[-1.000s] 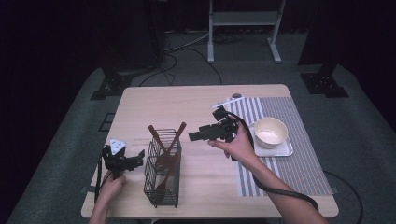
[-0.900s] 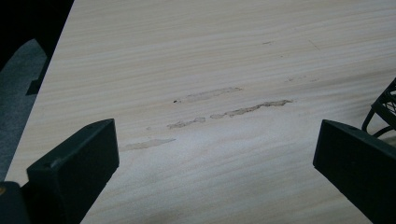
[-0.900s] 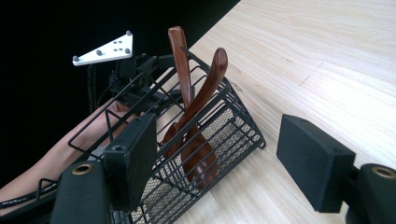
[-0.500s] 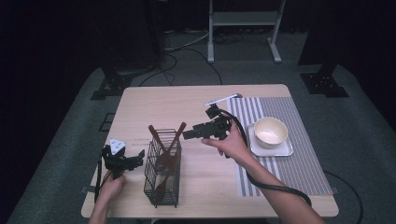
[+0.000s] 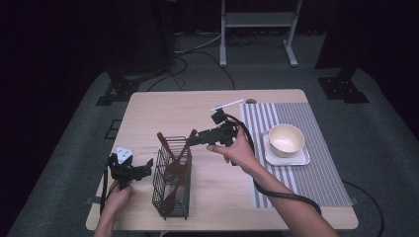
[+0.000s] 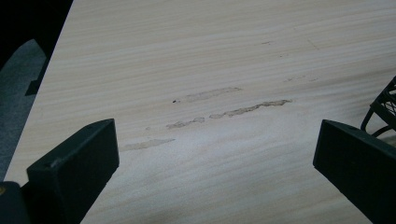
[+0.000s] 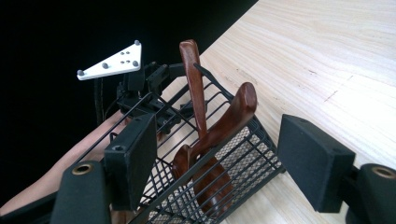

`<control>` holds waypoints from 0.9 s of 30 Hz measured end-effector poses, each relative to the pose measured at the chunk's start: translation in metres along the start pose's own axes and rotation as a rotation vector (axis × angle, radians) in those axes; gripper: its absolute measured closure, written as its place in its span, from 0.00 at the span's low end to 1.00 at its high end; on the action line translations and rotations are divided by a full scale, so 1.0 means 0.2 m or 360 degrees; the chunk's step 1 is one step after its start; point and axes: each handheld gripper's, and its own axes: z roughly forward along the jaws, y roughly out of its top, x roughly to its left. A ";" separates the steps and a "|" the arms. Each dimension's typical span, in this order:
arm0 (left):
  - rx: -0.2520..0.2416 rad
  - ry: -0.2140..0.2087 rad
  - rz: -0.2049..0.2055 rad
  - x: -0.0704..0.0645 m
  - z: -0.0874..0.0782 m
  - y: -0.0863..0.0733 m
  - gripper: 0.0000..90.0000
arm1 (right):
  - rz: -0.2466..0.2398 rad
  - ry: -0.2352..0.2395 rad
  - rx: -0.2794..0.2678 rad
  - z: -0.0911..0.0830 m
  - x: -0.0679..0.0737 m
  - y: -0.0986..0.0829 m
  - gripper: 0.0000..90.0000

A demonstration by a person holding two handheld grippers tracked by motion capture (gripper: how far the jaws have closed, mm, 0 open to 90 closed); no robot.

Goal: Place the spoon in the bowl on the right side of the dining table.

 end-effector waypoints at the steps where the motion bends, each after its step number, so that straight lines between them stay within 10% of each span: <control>1: -0.0003 -0.0001 -0.0002 0.00 0.00 0.00 0.00 | 0.0000 0.0001 0.0001 0.00 0.00 0.00 0.31; 19: -0.0002 -0.0001 -0.0006 0.00 0.00 0.00 0.00 | 0.0035 -0.0034 0.0006 0.05 -0.02 0.03 0.42; 27: -0.0004 -0.0004 -0.0005 0.00 0.00 0.00 0.00 | 0.0031 -0.0092 0.0008 0.06 -0.02 0.03 0.65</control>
